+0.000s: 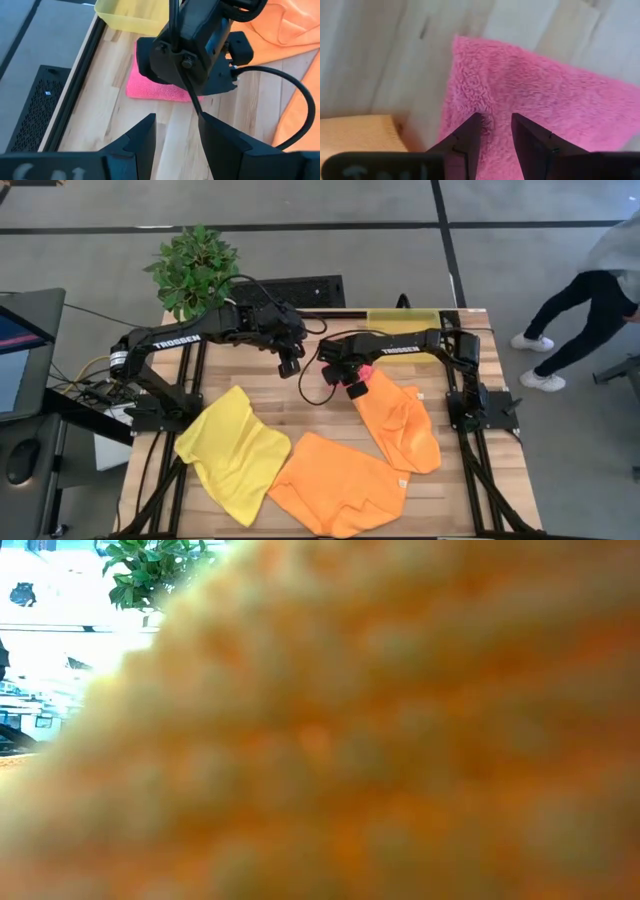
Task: Fold microfiber towels
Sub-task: Put the folded pink microfiber towel into the yellow bin
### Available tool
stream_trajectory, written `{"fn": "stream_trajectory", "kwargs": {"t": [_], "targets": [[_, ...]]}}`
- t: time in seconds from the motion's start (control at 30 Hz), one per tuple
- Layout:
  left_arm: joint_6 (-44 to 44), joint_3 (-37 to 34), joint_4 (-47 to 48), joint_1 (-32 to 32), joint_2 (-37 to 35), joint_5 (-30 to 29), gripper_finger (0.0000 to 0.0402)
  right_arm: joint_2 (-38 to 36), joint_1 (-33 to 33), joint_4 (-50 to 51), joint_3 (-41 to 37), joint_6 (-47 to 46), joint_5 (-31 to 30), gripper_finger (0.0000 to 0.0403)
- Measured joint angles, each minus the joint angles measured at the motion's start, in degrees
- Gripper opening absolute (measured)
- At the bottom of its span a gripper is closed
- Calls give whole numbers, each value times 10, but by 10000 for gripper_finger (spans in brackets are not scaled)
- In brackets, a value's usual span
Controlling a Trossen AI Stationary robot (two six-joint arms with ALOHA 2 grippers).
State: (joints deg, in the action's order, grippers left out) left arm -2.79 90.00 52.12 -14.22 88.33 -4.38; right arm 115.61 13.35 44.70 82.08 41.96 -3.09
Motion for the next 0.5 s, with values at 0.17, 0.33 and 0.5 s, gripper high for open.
{"fn": "stream_trajectory", "kwargs": {"t": [0.17, 0.33, 0.5], "targets": [[0, 0, 0, 0, 0, 0, 142, -7, -3, 31, 0, 0, -12, 134], [0, 0, 0, 0, 0, 0, 142, -23, -12, 43, 1, -15, 41, 134], [0, 0, 1, 0, 0, 0, 142, -21, -14, 62, 0, -15, 60, 134]]}}
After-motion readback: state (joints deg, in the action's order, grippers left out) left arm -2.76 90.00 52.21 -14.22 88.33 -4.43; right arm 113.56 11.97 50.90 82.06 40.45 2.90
